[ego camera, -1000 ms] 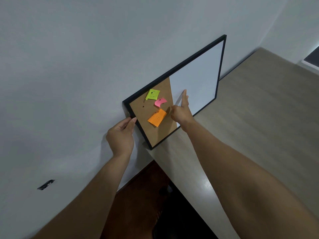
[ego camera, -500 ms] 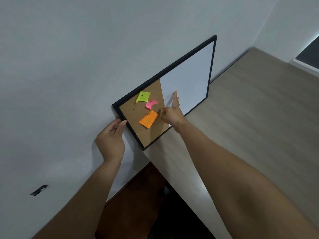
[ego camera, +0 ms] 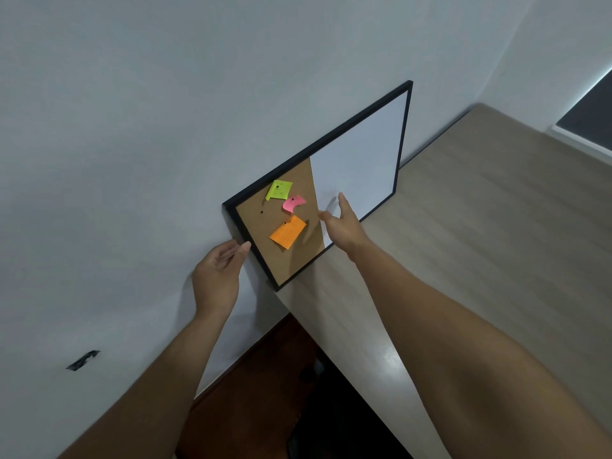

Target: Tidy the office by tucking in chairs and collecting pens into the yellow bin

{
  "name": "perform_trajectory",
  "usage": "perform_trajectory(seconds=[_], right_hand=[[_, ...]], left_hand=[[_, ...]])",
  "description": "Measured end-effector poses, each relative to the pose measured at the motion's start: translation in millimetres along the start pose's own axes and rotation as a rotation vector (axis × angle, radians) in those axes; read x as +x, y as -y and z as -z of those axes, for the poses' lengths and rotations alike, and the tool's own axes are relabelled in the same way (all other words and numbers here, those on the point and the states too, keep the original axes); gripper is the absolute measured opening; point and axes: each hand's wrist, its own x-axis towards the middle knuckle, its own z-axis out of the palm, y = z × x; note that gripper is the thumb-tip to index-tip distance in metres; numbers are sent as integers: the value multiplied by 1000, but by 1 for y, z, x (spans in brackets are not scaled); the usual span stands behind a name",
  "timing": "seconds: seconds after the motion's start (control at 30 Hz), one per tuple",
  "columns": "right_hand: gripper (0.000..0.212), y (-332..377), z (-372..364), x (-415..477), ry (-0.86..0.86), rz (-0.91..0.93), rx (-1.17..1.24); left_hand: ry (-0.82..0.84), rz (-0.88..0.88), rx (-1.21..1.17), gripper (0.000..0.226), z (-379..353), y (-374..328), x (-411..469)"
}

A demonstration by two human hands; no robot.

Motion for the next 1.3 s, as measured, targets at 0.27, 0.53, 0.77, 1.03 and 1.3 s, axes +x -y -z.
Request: perform_trajectory(seconds=[0.27, 0.53, 0.77, 1.03, 1.3], right_hand=[[80, -12, 28, -53, -20, -8, -89], [74, -45, 74, -137, -98, -81, -221], [69, -86, 128, -226, -231, -168, -258], [60, -136, 184, -351, -341, -216, -290], [55, -203, 216, -487, -425, -252, -251]], left_hand=[[141, 111, 127, 47, 1, 16, -29], [530, 76, 301, 39, -33, 11, -62], [737, -168, 460, 43, -84, -18, -106], [867, -337, 483, 43, -112, -39, -201], [941, -448, 473, 36, -110, -30, -319]])
